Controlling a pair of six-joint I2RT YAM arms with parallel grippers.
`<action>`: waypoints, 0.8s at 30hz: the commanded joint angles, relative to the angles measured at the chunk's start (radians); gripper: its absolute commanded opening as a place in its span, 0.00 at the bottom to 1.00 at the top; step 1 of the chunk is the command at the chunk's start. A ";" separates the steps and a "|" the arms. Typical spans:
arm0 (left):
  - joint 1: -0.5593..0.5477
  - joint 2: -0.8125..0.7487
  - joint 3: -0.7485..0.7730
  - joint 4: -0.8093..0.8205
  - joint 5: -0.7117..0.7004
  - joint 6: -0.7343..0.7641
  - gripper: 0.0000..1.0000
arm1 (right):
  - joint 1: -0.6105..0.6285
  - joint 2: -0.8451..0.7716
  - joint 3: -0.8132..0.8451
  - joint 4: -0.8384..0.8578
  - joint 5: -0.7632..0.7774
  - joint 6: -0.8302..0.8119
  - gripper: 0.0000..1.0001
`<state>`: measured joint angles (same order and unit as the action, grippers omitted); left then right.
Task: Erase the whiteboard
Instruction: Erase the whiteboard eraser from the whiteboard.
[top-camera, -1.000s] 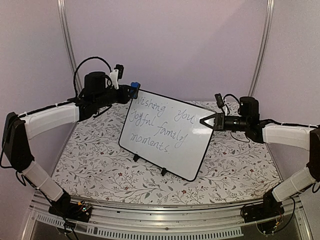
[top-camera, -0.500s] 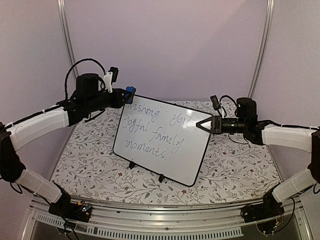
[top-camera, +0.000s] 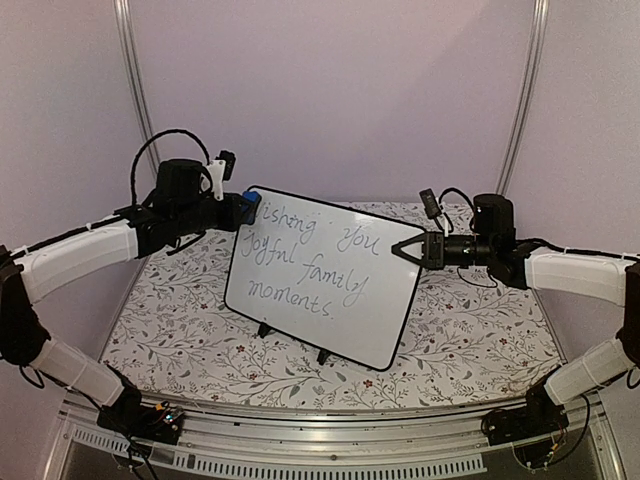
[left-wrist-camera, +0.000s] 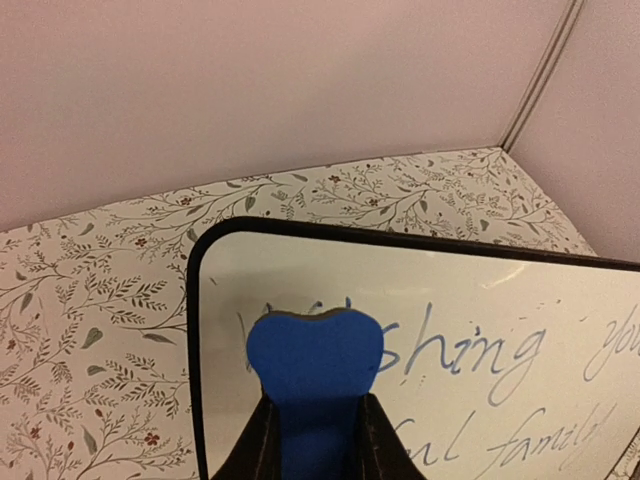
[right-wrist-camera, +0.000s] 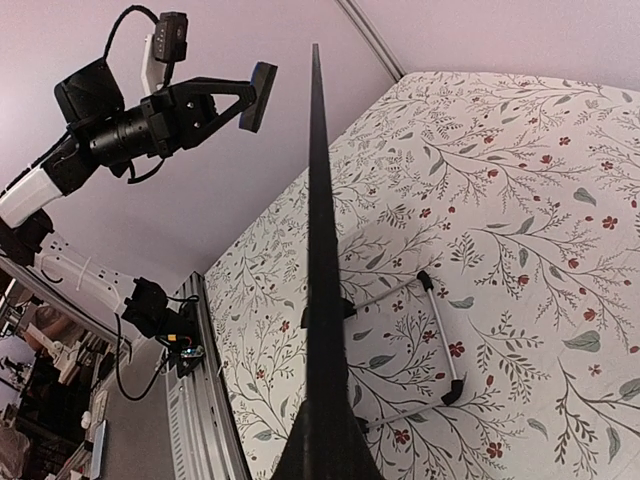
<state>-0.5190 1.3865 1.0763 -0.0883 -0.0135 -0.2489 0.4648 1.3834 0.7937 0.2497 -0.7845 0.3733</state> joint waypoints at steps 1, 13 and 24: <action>0.005 0.032 -0.004 -0.022 -0.047 0.031 0.00 | 0.009 -0.011 0.004 -0.029 -0.016 -0.080 0.00; 0.066 0.080 0.022 -0.024 -0.024 0.011 0.00 | 0.009 -0.021 0.002 -0.033 -0.028 -0.079 0.00; 0.113 0.115 0.070 -0.005 0.077 -0.008 0.00 | 0.009 -0.010 0.011 -0.044 -0.036 -0.079 0.00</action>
<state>-0.4297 1.4837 1.1042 -0.1101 0.0193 -0.2436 0.4644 1.3773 0.7937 0.2428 -0.7921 0.3546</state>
